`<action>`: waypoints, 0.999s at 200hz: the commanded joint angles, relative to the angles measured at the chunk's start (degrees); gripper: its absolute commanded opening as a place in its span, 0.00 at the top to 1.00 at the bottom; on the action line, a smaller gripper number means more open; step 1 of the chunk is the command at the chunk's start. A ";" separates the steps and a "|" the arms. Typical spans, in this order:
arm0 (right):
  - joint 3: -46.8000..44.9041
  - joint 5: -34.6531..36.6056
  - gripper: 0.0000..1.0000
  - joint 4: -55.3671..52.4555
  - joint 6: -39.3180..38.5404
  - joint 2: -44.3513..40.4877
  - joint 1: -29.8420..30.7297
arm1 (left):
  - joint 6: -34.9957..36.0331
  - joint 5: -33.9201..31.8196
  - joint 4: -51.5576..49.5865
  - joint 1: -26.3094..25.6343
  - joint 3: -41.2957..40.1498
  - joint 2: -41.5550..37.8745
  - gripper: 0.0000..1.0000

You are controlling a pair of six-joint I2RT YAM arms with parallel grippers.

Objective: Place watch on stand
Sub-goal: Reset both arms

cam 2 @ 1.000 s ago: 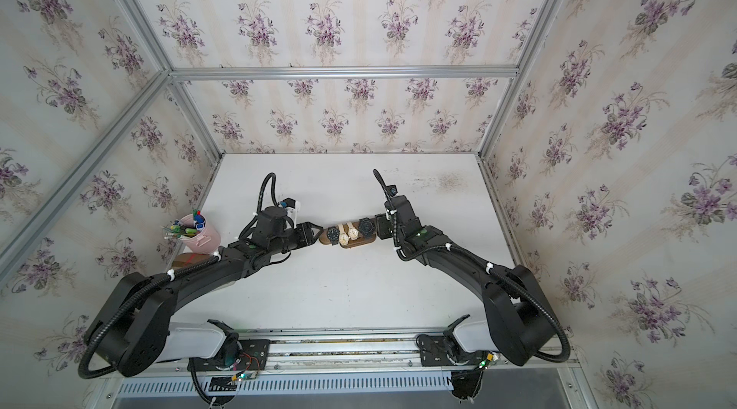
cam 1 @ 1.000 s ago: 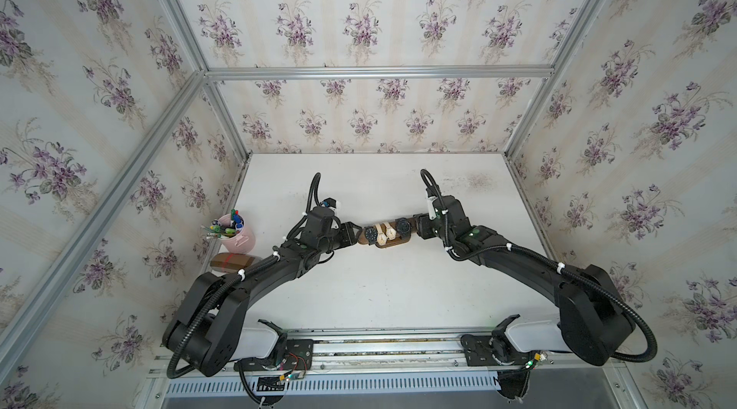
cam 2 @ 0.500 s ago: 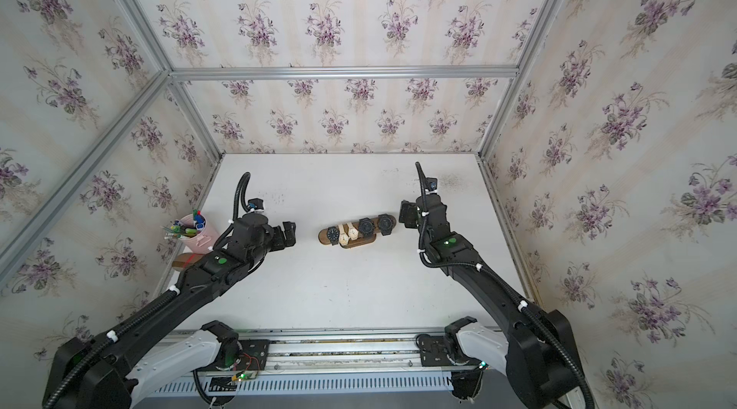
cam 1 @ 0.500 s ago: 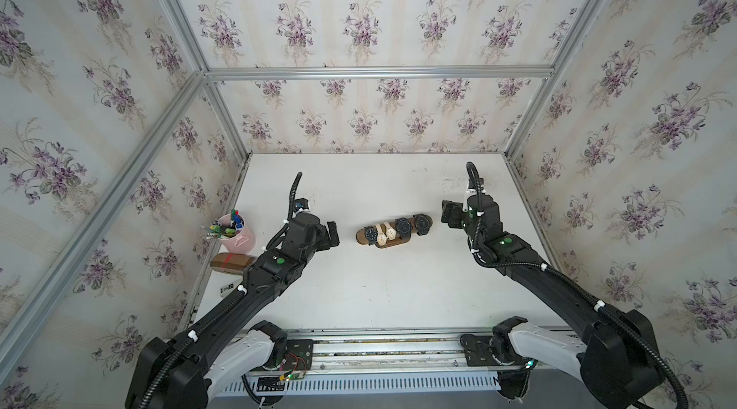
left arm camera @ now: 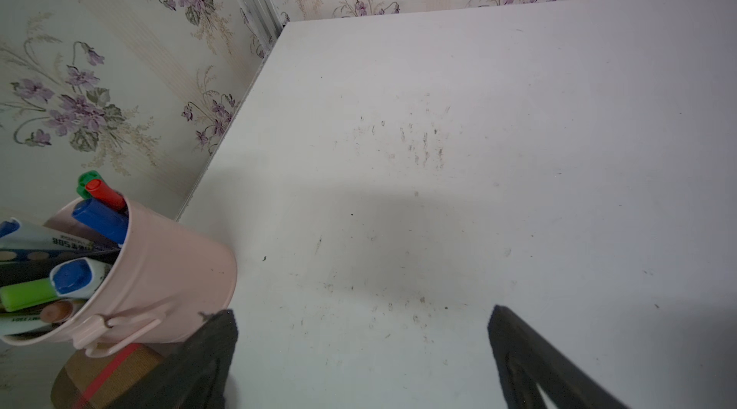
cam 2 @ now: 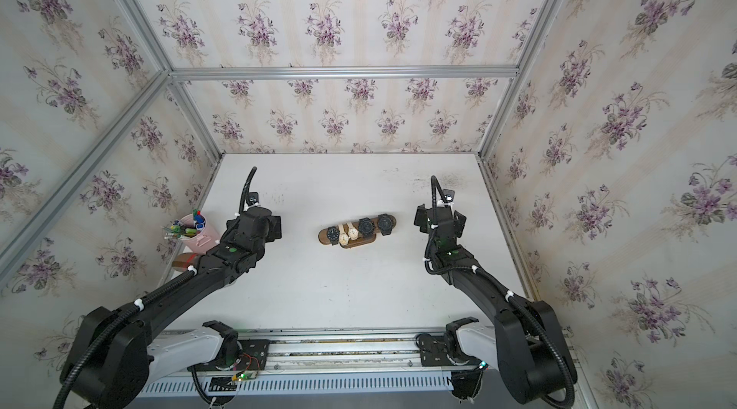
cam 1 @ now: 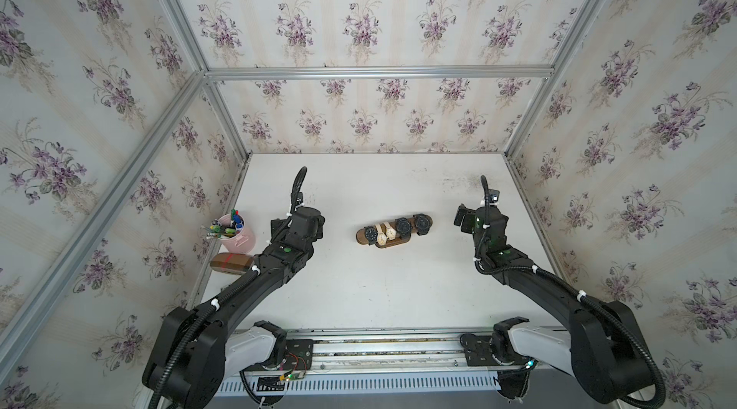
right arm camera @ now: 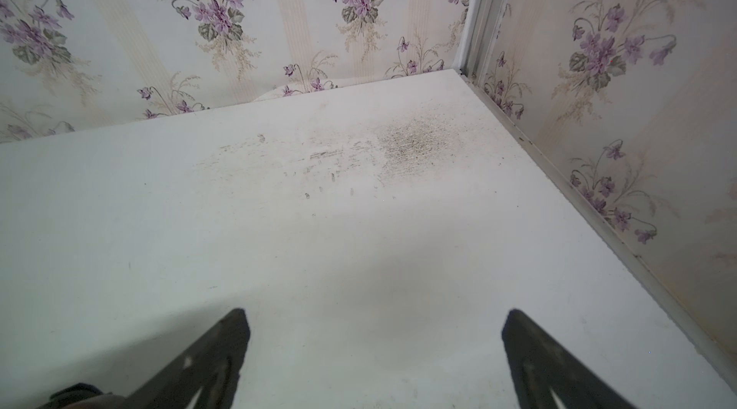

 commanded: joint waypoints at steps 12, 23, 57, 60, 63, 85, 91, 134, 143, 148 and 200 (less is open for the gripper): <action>-3.33 0.59 0.00 13.60 -6.12 4.33 -1.11 | 8.53 5.46 17.53 2.49 -6.67 1.56 0.00; -4.52 1.45 0.00 17.12 -6.63 6.07 -1.49 | 9.90 7.48 21.24 3.49 -8.27 2.95 0.00; -8.17 -0.50 0.00 27.82 -5.48 11.07 -4.71 | 12.67 15.18 26.65 7.72 -8.91 6.21 0.00; -8.39 -0.99 0.00 28.71 -5.59 11.33 -5.13 | 12.74 16.10 27.75 8.11 -9.15 6.37 0.00; -8.20 -1.47 0.00 28.39 -5.59 11.49 -5.35 | 12.85 17.11 28.85 8.60 -9.53 6.56 0.00; -9.74 -5.56 0.00 33.24 -8.27 11.47 -6.39 | 12.96 23.29 32.49 11.45 -10.20 7.44 0.00; -9.79 -7.25 0.00 33.91 -8.82 11.51 -6.76 | 13.04 25.37 32.95 12.11 -10.12 7.71 0.00; -12.93 -16.46 0.00 46.33 -10.29 16.09 -10.23 | 14.20 32.10 39.28 14.52 -10.97 11.15 0.00; -13.28 -17.78 0.00 48.18 -9.46 17.85 -11.34 | 14.44 33.00 43.06 14.91 -11.83 13.82 0.00; -12.92 -18.99 0.00 48.11 -9.01 18.43 -12.04 | 14.45 33.98 44.19 15.25 -11.73 15.76 0.00; -13.98 -22.44 0.00 50.40 -8.61 19.32 -13.63 | 12.58 35.96 42.98 17.26 -9.69 18.86 0.00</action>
